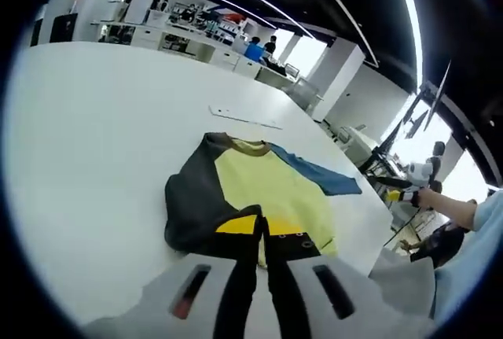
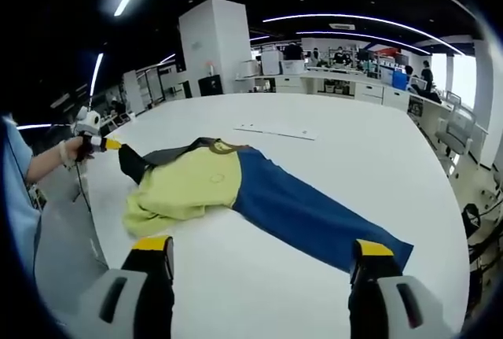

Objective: Fold the garment on the visible template until the final outline fits inside the template.

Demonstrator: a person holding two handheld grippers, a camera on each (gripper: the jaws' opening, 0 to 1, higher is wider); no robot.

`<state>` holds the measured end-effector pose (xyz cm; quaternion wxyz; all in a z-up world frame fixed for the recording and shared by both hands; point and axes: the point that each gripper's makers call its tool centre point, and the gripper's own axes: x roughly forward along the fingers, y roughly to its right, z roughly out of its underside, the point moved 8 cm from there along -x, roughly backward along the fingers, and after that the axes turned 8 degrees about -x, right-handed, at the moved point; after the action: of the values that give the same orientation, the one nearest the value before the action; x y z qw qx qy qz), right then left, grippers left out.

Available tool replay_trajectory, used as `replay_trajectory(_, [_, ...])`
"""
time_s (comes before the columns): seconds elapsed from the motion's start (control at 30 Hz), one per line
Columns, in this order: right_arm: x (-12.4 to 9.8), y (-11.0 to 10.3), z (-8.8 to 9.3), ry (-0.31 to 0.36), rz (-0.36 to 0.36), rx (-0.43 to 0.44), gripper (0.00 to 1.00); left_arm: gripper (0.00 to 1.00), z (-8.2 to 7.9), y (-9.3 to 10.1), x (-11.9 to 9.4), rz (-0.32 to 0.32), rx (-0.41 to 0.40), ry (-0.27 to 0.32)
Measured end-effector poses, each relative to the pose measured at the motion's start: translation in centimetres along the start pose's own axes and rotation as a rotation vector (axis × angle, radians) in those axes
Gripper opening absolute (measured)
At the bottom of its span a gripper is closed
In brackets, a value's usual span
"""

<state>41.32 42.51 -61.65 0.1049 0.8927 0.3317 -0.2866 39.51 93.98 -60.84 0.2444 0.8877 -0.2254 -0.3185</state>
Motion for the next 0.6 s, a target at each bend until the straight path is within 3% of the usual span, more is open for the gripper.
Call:
replay_trajectory(0.17, [0.0, 0.1, 0.1, 0.001, 0.001, 0.008, 0.94, 0.0, -1.5, -0.8, 2.5, -0.003, -0.005, -0.027])
replay_trajectory(0.6, [-0.4, 0.4, 1.3, -0.003, 0.017, 0.036, 0.93, 0.0, -2.4, -2.7, 8.5, -0.035, 0.021, -0.092])
